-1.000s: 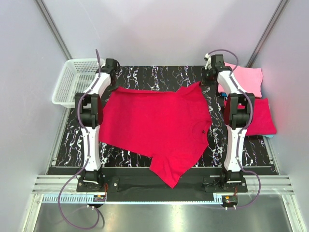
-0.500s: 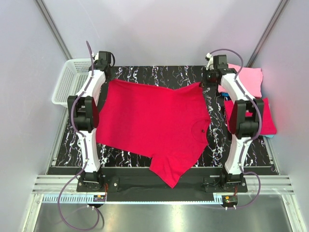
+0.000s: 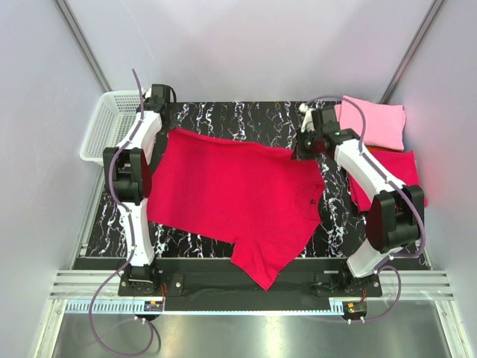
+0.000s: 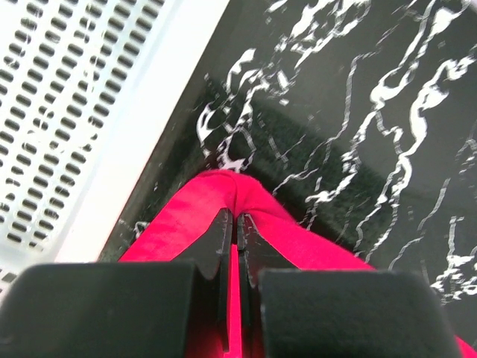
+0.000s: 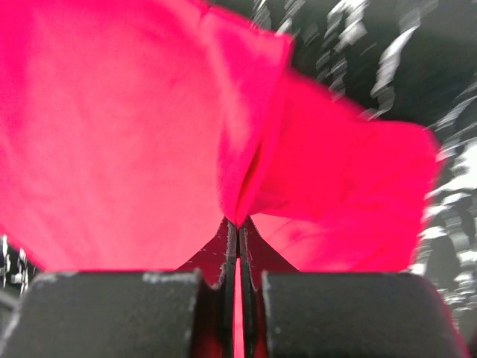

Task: Fold and stack the t-shirts
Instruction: Fold the tshirt

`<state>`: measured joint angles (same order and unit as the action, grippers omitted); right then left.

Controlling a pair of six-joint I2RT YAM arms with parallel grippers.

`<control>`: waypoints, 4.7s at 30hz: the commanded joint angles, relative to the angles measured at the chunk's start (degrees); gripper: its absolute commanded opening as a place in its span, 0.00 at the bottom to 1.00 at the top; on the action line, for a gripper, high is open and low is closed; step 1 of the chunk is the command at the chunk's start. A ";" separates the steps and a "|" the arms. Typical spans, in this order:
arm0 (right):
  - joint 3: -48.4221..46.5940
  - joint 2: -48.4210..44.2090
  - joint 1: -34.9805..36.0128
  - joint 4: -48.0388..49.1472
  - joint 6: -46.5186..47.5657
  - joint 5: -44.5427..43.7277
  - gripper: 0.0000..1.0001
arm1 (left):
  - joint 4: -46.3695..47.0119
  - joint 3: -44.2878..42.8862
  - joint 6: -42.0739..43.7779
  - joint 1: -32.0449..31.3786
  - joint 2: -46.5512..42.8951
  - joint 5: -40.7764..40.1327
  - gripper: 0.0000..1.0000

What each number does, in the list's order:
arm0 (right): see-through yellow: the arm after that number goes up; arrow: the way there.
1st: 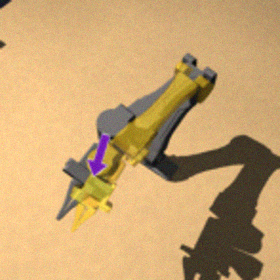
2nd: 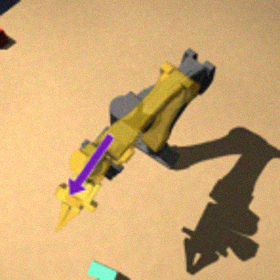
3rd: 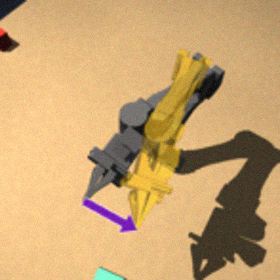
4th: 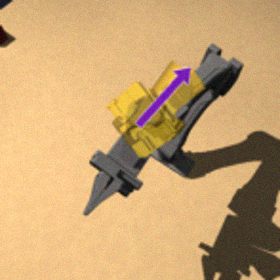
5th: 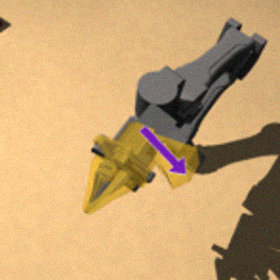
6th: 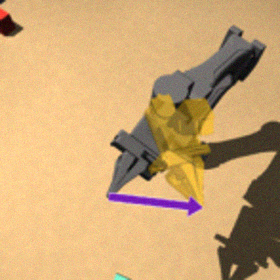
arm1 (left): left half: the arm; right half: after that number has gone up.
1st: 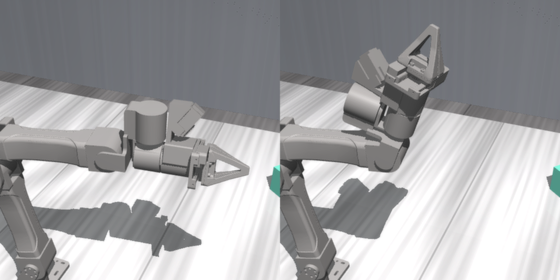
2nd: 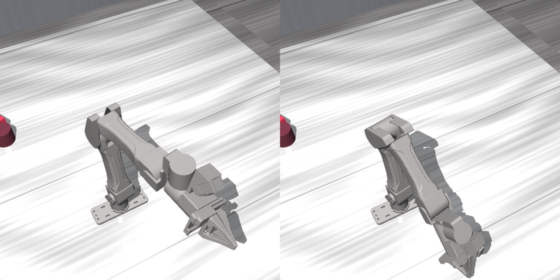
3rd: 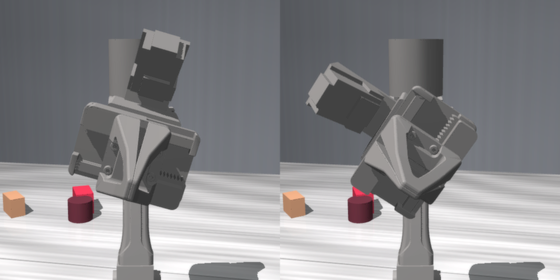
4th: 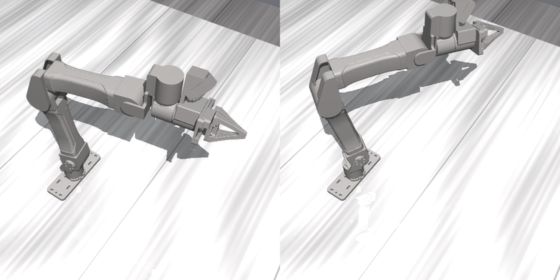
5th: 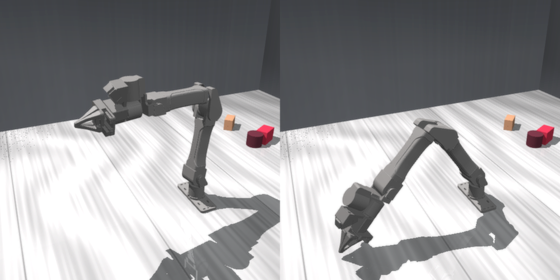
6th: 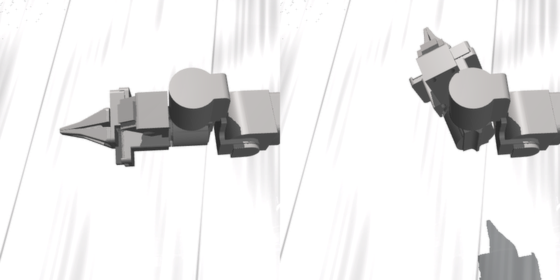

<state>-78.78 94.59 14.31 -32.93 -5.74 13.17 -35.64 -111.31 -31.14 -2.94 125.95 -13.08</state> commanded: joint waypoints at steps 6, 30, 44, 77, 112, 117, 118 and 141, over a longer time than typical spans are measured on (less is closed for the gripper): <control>11.54 -7.92 8.37 -1.00 -6.39 -1.22 0.00 | 2.50 7.50 -1.30 0.57 -8.53 -5.28 0.00; 27.98 -15.49 10.04 -4.42 -15.27 -3.85 0.00 | -2.49 13.84 -8.23 0.57 -10.02 -10.56 0.00; 27.37 -21.29 10.04 -7.33 -17.29 -5.95 0.70 | -9.45 16.91 -15.71 0.57 -11.43 -9.51 0.32; 12.16 12.99 8.46 0.42 -22.21 -18.88 0.60 | -8.04 8.21 -6.39 -0.05 0.70 3.86 0.27; -29.95 26.37 -4.29 -24.74 1.70 -22.92 0.70 | -11.03 11.82 -6.75 -3.12 -7.47 0.25 0.24; -18.88 15.03 -3.76 -17.27 -0.59 -20.13 0.71 | -9.19 14.27 -5.25 -4.09 -15.81 0.33 0.24; -17.12 12.06 -3.76 -16.30 -1.11 -19.16 0.72 | -9.19 16.02 -5.08 -4.35 -16.95 0.60 0.24; 29.21 -5.30 1.60 7.71 -15.27 -6.93 0.69 | 6.19 59.10 -11.93 -16.04 -34.11 2.80 0.20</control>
<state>-48.53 88.60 15.40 -28.88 -19.40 5.69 -34.61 -52.12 -42.11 -18.48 90.45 -9.39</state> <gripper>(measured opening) 0.693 0.210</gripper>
